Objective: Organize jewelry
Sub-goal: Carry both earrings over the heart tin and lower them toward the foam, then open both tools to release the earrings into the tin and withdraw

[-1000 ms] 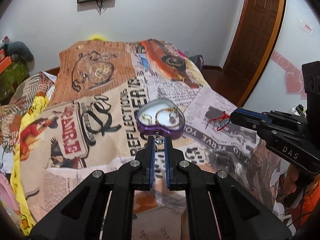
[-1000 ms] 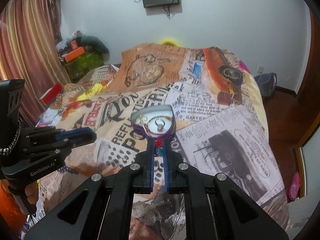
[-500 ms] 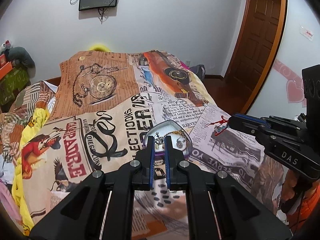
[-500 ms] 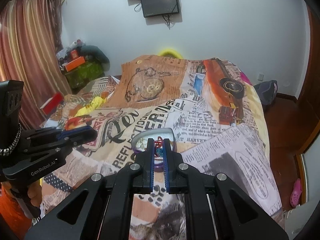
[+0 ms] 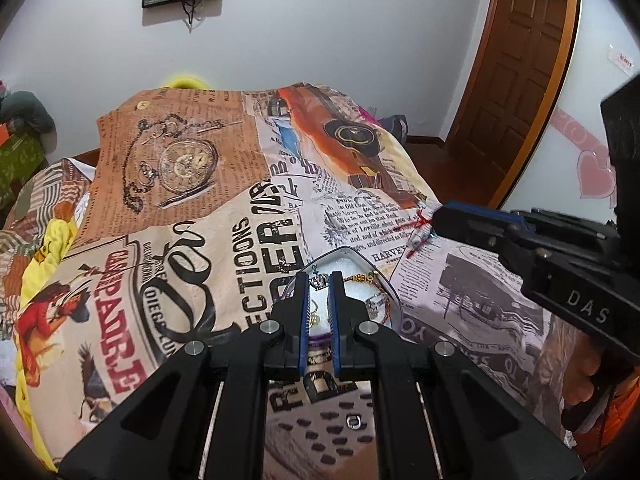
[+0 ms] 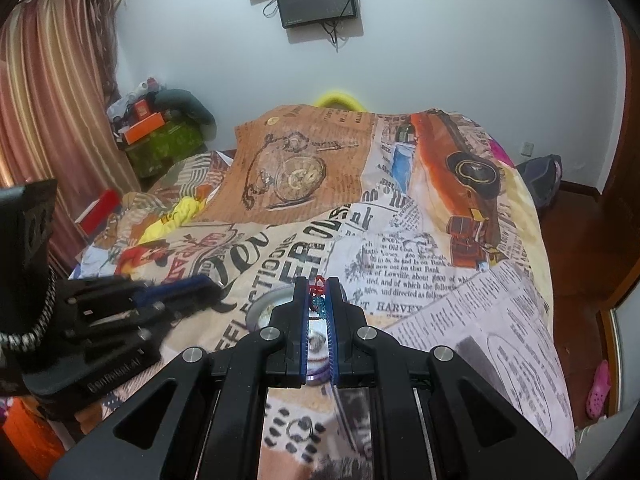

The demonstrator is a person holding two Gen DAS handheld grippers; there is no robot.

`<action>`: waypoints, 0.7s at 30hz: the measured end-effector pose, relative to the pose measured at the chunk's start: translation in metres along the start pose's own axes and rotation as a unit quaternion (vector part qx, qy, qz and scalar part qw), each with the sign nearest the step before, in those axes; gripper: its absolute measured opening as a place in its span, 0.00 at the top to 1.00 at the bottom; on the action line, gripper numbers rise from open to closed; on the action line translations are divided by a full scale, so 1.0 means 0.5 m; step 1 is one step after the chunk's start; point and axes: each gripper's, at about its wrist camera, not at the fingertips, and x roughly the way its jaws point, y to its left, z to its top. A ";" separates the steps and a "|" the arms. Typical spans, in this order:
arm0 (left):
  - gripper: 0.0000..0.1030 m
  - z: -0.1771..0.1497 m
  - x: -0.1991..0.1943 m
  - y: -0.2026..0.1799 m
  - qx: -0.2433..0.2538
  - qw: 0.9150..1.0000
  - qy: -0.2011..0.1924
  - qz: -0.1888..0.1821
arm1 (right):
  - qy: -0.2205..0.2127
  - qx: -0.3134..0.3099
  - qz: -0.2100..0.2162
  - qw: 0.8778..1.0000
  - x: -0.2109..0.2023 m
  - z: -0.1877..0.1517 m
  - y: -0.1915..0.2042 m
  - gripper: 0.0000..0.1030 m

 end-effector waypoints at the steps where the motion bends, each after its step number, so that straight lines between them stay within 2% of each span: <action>1: 0.93 0.002 0.006 -0.001 0.001 1.000 0.001 0.000 | 0.000 -0.001 0.001 1.000 0.004 0.004 0.000 0.93; 10: 0.93 -0.004 0.071 0.003 0.005 1.000 0.027 -0.001 | 0.014 0.012 0.017 1.000 0.056 0.014 -0.004 0.93; 21: 0.93 -0.021 0.106 0.013 0.004 0.999 0.049 -0.007 | 0.072 0.024 0.023 0.997 0.134 -0.014 -0.023 0.93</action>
